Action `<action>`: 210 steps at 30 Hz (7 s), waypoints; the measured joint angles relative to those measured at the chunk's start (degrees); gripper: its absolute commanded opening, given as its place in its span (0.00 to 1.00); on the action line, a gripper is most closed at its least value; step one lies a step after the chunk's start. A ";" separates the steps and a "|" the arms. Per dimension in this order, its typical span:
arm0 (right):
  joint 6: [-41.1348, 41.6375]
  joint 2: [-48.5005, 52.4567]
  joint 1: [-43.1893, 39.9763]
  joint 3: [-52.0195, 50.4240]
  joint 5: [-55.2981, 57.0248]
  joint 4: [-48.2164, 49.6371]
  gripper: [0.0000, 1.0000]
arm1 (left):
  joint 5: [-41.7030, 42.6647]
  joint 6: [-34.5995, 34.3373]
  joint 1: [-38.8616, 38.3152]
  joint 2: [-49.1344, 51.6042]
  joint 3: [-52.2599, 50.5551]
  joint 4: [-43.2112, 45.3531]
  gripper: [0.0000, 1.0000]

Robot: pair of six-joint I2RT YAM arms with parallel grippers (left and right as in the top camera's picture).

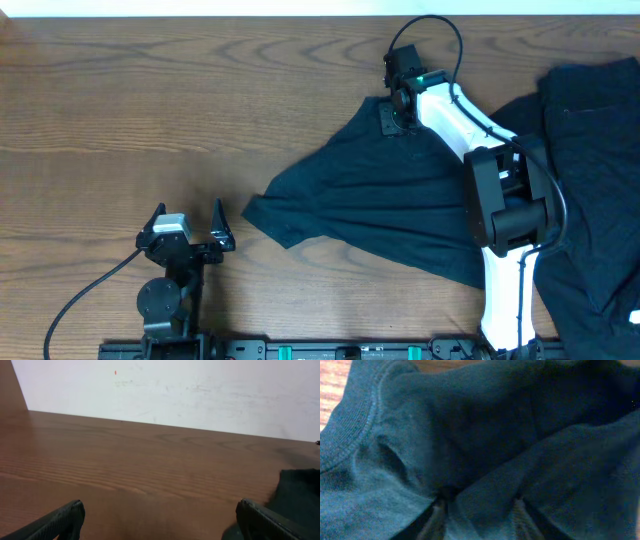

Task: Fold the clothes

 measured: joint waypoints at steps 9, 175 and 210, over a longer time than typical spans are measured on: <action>-0.13 0.24 -0.02 1.44 1.46 -3.30 0.36 | 0.00 0.00 0.00 0.00 0.00 0.00 0.98; -13.18 -22.32 -22.40 16.26 -5.38 -10.45 0.99 | 6.10 -2.16 -16.02 97.44 36.96 13.62 0.06; -13.20 -22.32 -22.40 16.26 -5.38 -10.43 0.99 | 1.73 -18.12 1.14 63.76 35.71 -12.09 0.23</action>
